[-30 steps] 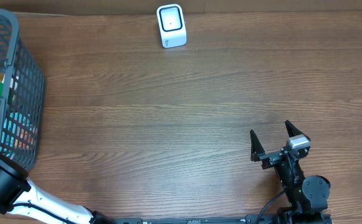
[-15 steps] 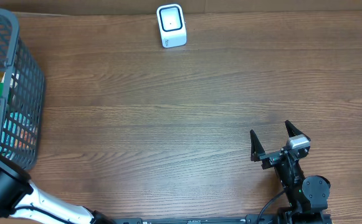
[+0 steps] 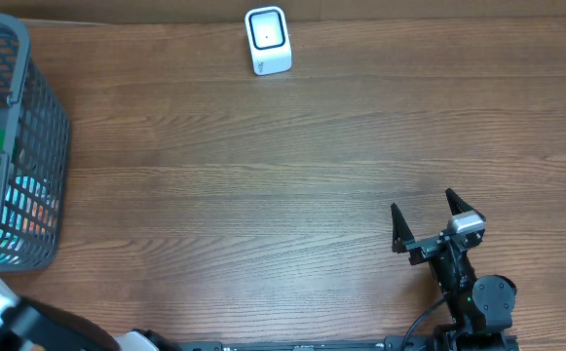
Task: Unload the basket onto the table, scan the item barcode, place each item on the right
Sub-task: 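Lift the snack bag out and carry it toward the scanner, then release the snack bag on the table in front of the scanner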
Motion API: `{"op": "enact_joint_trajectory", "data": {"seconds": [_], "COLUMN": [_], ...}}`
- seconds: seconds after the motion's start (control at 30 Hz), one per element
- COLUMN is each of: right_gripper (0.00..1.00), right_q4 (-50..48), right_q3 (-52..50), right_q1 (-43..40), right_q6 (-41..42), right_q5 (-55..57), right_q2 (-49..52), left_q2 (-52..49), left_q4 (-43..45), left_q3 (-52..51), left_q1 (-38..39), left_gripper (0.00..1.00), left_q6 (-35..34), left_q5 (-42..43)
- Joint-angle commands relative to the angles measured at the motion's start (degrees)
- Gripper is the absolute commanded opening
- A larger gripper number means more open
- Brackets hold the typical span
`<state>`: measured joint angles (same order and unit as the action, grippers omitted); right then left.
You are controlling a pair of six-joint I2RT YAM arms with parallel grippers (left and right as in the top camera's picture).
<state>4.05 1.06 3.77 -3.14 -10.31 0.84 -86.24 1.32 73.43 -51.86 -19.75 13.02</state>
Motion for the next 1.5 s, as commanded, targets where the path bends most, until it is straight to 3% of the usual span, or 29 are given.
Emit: {"op": "enact_joint_trajectory", "data": {"seconds": [0.0, 0.23, 0.33, 0.43, 0.6, 0.73, 0.93, 1.27, 1.47], "right_gripper": [1.00, 1.00, 1.00, 1.00, 1.00, 1.00, 1.00, 1.00, 1.00], "right_q4": [-0.33, -0.33, -0.33, -0.33, -0.33, -0.33, -0.33, -0.33, -0.33], "right_q3": [-0.61, -0.61, -0.61, -0.61, -0.61, -0.61, -0.61, -0.61, -0.61], "right_q1": [-0.26, -0.26, -0.26, -0.26, -0.26, -0.26, -0.26, -0.26, -0.26], "right_q6": [0.24, 0.24, 0.24, 0.24, 0.24, 0.24, 0.24, 0.24, 0.24], "right_q5": [-0.28, -0.28, -0.26, -0.26, -0.26, -0.26, -0.26, -0.26, -0.28], "right_q2": [-0.68, -0.68, -0.68, -0.68, -0.68, -0.68, -0.68, -0.68, -0.68], "left_q2": [5.38, 13.44, 13.94, 13.92, 13.42, 11.10, 3.13, -13.88, -21.92], "left_q4": [-0.24, -1.92, -4.26, -10.84, -25.62, -35.82, -44.15, -42.88, -38.38], "left_q3": [0.24, 0.24, 0.24, 0.22, 0.22, 0.22, 0.22, 0.22, 0.22], "left_q1": [0.37, 3.04, 7.50, 14.05, 28.48, 41.31, 56.19, 63.49, 68.22], "left_gripper": [0.04, 0.05, 0.04, 0.04, 0.04, 0.04, 0.04, 0.04, 0.04], "left_q6": [-3.85, -15.32, -17.11, -16.83, -8.87, -4.00, -2.75, -15.37, -26.80], "left_q5": [5.95, 29.70, 38.95, 42.53, 38.07, 27.45, 13.75, 13.49, 11.96]}}
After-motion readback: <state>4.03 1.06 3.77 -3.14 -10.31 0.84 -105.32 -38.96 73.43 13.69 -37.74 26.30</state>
